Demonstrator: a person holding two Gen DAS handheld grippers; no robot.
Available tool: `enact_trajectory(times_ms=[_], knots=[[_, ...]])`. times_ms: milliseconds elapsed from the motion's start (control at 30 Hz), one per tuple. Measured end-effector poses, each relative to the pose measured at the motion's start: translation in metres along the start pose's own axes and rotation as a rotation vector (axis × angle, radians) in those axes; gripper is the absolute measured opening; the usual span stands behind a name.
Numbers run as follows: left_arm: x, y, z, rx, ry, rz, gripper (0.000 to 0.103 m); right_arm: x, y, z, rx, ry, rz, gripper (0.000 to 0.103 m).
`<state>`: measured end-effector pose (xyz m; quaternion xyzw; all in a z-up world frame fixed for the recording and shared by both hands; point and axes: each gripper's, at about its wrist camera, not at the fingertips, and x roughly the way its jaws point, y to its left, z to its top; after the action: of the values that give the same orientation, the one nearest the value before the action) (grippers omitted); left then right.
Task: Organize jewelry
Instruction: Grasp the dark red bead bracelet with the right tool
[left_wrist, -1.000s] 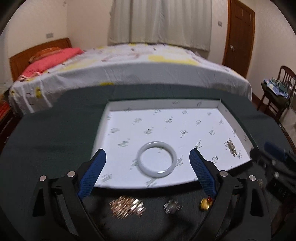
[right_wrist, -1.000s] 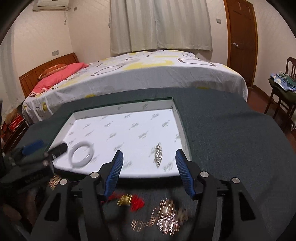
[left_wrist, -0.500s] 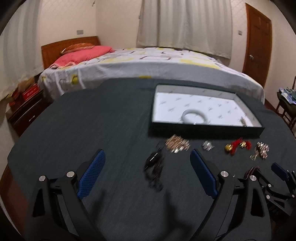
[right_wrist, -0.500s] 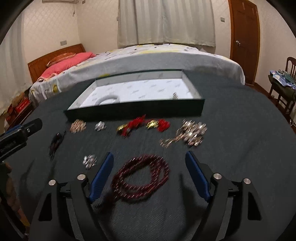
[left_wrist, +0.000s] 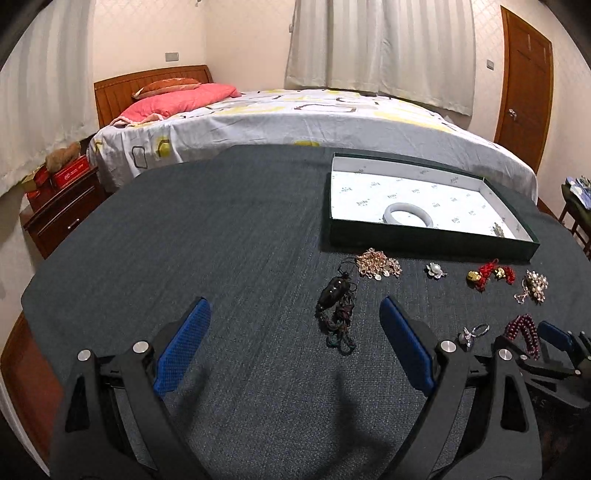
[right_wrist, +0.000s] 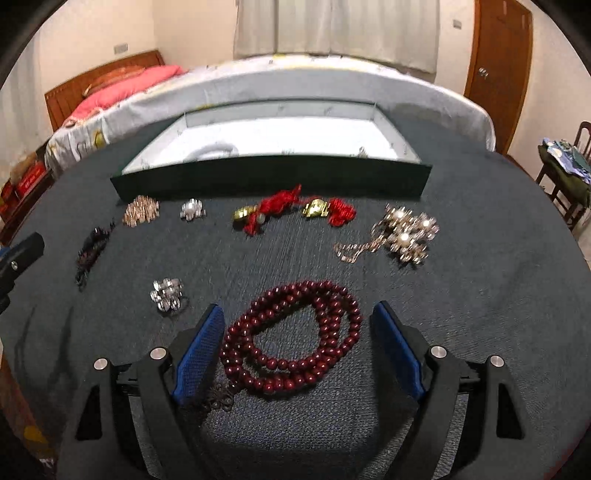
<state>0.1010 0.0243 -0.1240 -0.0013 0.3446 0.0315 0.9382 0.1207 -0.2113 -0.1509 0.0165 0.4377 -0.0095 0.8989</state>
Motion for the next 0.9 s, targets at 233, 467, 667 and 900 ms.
enact_trajectory(times_ms=[233,467,667,900], knots=[[0.002,-0.004,-0.003,0.009,0.014,-0.013,0.091,-0.007,-0.002,-0.006,-0.023,-0.025,0.010,0.055],[0.002,-0.012,-0.007,0.021,0.027,-0.034,0.091,-0.011,0.001,-0.007,-0.050,-0.034,0.060,0.019],[0.001,-0.021,-0.010,0.033,0.033,-0.062,0.091,-0.013,-0.013,-0.003,-0.010,-0.036,0.067,0.013],[0.005,-0.050,-0.016,0.075,0.048,-0.126,0.090,-0.020,-0.041,-0.002,0.049,-0.054,0.058,0.012]])
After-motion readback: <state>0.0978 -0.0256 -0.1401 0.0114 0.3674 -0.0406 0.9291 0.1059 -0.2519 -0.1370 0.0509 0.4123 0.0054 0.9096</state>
